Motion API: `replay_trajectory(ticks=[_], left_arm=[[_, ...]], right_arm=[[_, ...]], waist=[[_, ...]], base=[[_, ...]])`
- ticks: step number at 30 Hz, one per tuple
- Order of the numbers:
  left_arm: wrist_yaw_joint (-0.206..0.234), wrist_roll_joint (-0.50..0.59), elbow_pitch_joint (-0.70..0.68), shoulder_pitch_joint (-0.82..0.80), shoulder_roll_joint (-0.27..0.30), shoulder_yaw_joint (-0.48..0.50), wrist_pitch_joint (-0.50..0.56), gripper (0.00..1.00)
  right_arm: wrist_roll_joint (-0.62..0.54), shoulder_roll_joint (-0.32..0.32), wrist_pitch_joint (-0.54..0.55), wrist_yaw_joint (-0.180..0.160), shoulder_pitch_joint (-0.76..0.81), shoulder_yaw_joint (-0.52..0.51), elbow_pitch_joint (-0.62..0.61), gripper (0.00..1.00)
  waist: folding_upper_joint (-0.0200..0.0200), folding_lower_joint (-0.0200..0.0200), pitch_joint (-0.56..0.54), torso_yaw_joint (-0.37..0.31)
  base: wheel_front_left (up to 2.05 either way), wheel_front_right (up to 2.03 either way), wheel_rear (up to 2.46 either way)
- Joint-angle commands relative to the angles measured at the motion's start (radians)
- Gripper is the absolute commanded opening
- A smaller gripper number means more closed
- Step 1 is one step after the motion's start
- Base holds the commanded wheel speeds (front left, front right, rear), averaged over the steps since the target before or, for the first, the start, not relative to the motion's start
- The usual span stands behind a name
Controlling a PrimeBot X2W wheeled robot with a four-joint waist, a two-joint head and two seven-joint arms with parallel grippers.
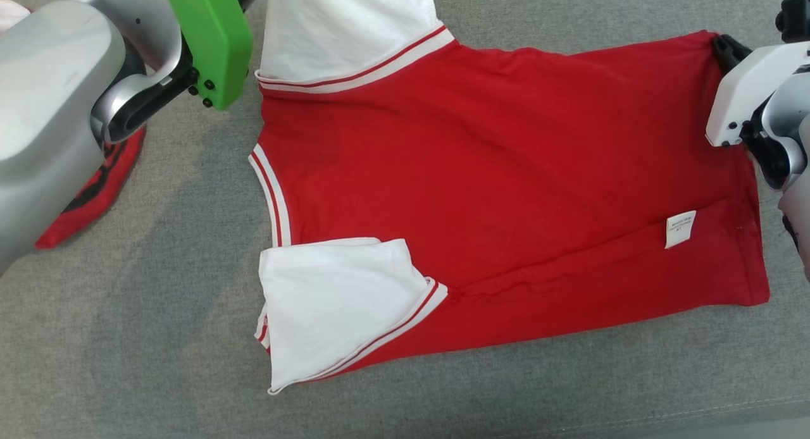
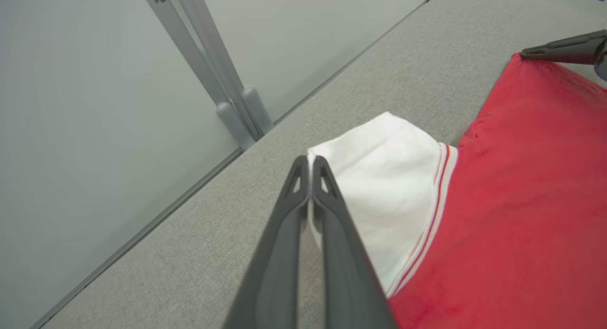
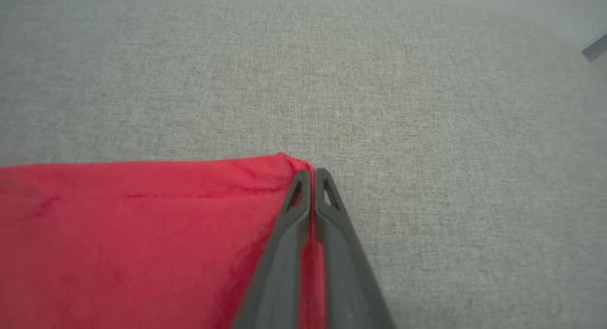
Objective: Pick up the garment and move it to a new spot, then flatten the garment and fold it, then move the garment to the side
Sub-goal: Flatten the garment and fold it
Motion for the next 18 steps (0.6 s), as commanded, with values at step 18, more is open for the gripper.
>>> replay_trajectory(ticks=[18], left_arm=[[-0.002,-0.052,0.025,0.052,0.019,0.002,-0.241,0.00]], right_arm=[[0.110,-0.071,-0.168,-0.002,0.033,0.005,-0.067,0.00]], waist=[[0.0000,0.0000,-0.085,0.018]], base=[[0.00,0.00,0.00]])
